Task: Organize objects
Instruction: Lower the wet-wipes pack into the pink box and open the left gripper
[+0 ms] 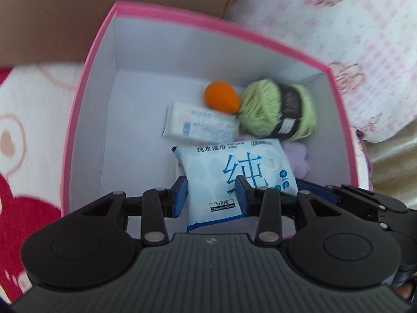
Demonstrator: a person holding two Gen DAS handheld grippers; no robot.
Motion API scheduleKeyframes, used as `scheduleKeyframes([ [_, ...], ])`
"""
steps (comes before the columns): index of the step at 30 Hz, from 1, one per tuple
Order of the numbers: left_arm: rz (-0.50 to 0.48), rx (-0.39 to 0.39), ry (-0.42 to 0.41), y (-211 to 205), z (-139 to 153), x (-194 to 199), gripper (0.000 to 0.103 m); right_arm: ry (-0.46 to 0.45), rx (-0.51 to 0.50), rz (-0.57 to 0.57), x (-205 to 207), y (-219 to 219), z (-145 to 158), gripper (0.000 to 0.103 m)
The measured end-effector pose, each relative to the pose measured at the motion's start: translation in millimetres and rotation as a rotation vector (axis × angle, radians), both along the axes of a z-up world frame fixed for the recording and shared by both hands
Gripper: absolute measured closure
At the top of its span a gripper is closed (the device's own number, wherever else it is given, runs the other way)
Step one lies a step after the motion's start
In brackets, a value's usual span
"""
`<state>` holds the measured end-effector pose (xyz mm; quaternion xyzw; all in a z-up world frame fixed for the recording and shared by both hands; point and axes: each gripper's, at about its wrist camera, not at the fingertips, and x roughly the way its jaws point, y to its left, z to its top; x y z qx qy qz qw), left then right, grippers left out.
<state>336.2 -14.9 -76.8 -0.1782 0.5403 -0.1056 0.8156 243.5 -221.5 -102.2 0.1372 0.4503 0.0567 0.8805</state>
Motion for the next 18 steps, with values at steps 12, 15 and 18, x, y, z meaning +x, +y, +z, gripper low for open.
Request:
scheduleKeyframes([
  [12, 0.021, 0.032, -0.101, -4.2, 11.3, -17.0, 0.069, -0.058, -0.036, -0.030, -16.4, -2.0, 7.5, 0.067],
  [15, -0.030, 0.067, -0.139, -6.2, 31.1, -24.4, 0.069, -0.112, -0.049, -0.024, -27.7, 0.1, 21.4, 0.067],
  [18, -0.046, 0.106, -0.180, -6.6, 52.9, -36.6, 0.067, -0.148, -0.051, -0.020, -38.6, 2.8, 36.3, 0.067],
])
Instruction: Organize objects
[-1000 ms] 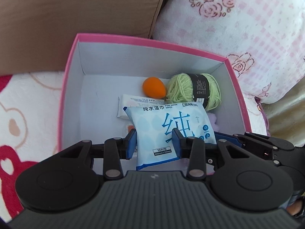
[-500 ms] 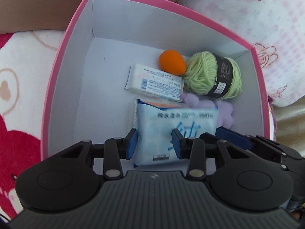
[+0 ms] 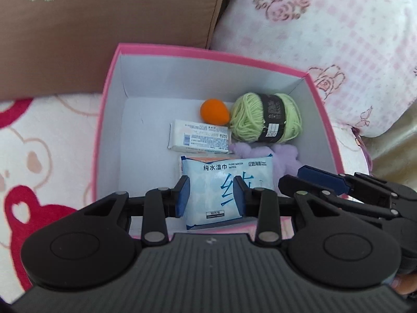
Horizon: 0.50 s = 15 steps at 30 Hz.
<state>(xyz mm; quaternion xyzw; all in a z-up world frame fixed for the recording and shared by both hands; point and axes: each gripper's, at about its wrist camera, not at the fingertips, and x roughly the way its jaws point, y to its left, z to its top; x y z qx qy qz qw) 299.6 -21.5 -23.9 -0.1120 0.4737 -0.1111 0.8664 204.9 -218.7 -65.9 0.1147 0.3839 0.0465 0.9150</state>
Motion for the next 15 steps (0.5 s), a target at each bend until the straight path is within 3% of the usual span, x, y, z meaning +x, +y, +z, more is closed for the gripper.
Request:
scheduleKeyframes([
  [7, -0.004, 0.044, -0.044, 5.4, 40.0, -32.7, 0.062, -0.071, -0.018, -0.001, -26.9, 7.3, 35.5, 0.067],
  [15, 0.015, 0.097, -0.034, 13.3, 63.0, -73.4, 0.058, -0.106, -0.075, 0.034, -53.9, 30.2, 71.7, 0.063],
])
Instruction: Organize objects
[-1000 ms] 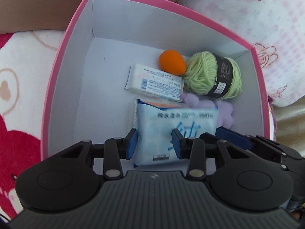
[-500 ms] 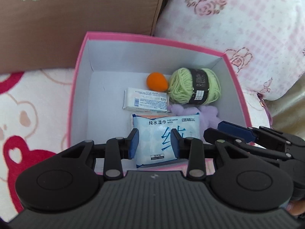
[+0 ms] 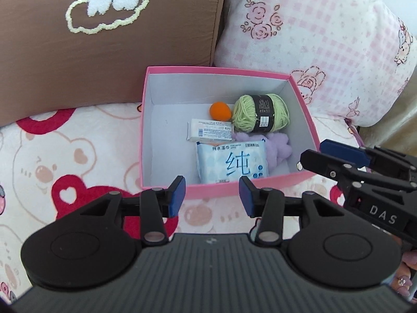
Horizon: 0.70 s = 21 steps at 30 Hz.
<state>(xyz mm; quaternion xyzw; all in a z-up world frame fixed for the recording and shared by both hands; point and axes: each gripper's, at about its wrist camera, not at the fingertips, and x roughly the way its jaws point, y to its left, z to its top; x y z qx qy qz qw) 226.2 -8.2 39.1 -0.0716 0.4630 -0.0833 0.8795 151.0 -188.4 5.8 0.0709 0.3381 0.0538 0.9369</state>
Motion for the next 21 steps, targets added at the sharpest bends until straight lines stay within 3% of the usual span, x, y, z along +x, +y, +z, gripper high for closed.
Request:
scheduleKeyframes([
  [12, 0.046, 0.039, -0.009, 19.7, 15.3, -53.7, 0.046, 0.010, -0.055, -0.029, -42.8, 13.9, 27.3, 0.057],
  [21, 0.046, 0.040, -0.037, 23.3, 25.5, -86.2, 0.038, -0.005, -0.095, -0.074, -83.4, 23.6, 21.1, 0.050],
])
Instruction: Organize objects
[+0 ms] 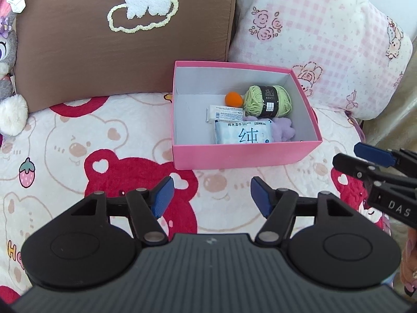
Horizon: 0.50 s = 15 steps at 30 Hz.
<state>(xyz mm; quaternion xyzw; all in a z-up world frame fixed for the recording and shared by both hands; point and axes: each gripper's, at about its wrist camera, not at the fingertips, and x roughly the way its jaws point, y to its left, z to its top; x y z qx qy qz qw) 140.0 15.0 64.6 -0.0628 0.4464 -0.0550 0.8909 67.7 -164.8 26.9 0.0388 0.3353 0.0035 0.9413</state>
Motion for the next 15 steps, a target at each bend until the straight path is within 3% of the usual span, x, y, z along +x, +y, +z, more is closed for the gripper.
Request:
scheduleKeyframes([
  [8, -0.001, 0.013, -0.013, -0.1, -3.6, -25.1, 0.031, 0.022, -0.032, -0.057, -14.9, 7.7, -11.8, 0.044],
  [15, 0.007, 0.011, 0.015, 2.6, -22.2, -34.2, 0.030, 0.030, -0.036, -0.107, -23.9, 14.7, -19.2, 0.033],
])
